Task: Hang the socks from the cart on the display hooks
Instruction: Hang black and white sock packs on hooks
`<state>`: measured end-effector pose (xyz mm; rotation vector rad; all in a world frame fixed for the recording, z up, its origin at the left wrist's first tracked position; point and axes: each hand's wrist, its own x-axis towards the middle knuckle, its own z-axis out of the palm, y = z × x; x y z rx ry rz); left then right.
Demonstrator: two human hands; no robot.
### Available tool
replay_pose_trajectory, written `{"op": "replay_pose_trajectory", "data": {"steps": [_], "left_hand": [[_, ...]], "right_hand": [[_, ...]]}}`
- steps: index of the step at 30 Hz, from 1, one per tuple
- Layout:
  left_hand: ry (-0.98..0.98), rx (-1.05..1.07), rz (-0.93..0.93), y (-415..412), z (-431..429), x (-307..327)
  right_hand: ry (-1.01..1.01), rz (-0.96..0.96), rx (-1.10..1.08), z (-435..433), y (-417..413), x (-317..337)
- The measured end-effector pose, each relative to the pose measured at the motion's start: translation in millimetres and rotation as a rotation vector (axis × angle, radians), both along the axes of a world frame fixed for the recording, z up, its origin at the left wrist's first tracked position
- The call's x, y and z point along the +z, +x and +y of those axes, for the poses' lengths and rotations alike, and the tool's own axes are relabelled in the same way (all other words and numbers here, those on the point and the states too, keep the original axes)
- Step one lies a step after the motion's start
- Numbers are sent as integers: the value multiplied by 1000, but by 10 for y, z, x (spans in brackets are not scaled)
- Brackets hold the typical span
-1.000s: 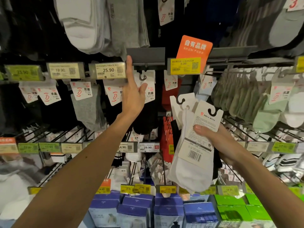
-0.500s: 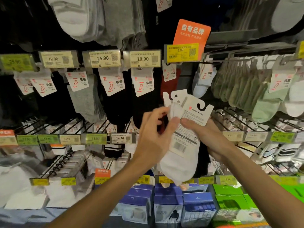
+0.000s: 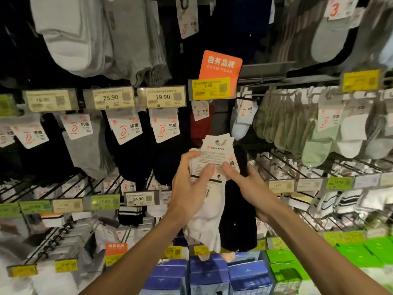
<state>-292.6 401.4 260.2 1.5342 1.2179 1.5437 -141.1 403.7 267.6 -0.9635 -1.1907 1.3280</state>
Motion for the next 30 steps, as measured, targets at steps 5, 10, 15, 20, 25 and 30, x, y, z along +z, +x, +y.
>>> {"op": "replay_pose_trajectory", "data": {"steps": [5, 10, 15, 20, 25, 30], "left_hand": [[-29, -28, 83, 164, 41, 0], [-42, -20, 214, 313, -9, 77], [-106, -176, 117, 464, -106, 139], [-133, -163, 44, 465, 1, -17], [-259, -189, -205, 254, 119, 33], [-367, -171, -299, 1, 124, 29]], "right_hand": [[29, 5, -96, 15, 143, 33], [102, -78, -225, 51, 284, 37], [120, -171, -299, 13, 395, 11], [130, -165, -309, -27, 484, -48], [95, -130, -289, -69, 567, 41], [72, -146, -269, -88, 535, 23]]}}
